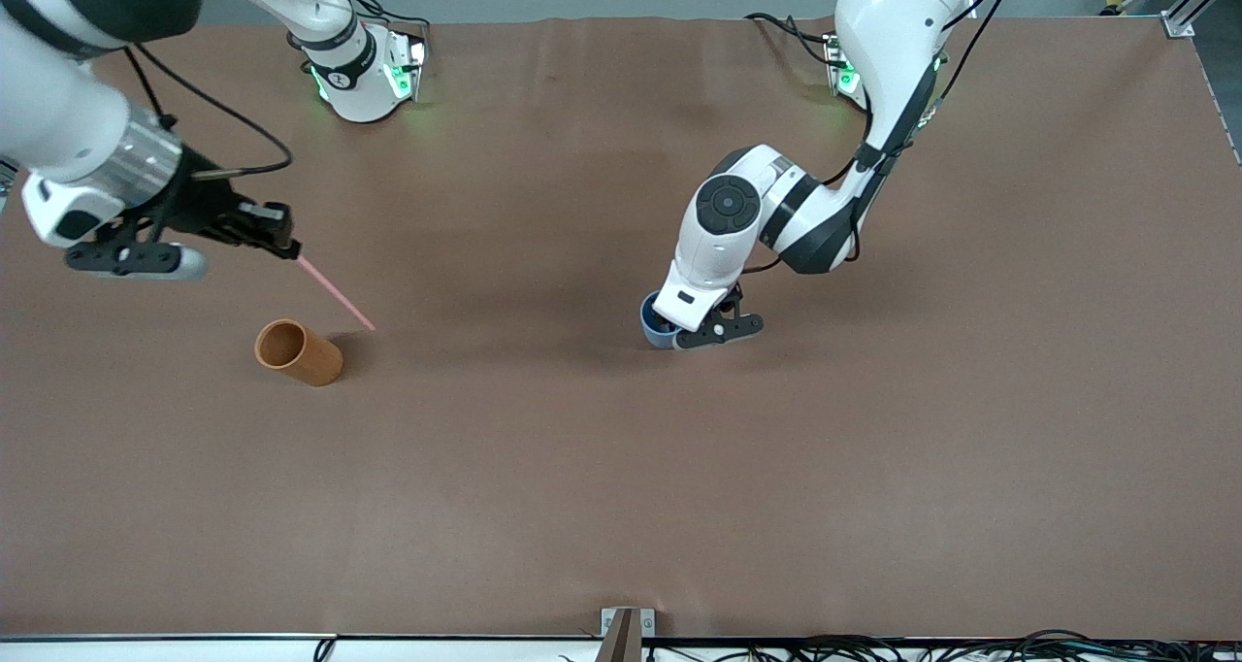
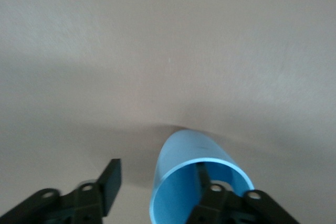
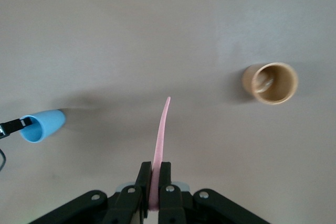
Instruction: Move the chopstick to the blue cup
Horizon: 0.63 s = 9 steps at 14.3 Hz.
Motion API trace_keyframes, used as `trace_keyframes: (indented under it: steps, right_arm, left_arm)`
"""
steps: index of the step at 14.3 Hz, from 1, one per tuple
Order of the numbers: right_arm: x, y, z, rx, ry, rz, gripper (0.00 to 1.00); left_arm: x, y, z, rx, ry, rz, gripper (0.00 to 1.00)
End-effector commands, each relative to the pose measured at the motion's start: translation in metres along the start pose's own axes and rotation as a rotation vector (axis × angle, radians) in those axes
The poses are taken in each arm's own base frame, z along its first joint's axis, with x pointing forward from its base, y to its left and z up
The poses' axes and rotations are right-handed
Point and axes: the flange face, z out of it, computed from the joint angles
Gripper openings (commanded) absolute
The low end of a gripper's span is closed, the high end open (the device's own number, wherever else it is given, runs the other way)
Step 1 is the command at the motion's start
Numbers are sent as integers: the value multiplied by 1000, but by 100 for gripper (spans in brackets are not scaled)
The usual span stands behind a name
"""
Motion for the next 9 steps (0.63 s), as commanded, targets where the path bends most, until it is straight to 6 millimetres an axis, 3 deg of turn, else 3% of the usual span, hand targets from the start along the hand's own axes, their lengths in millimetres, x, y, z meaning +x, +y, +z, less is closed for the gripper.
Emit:
trace_keyframes:
  steps: [1,4,6,9]
  right_arm:
    - [-25,-60,-10,-9,32,38,4]
    - [-59,-128,-1,24,62,46,4]
    - [-84,-182,18,54,85,119,4]
    - [-110,-234,52,54,116,163,3]
  left_arm:
    - [33,-30,-85,11,61,-4,100]
    - [75,-94,-175,25,94,82,100]
    - [95,-134,-220,9,90,141,100]
    - [126,-186,-272,16,49,227,100]
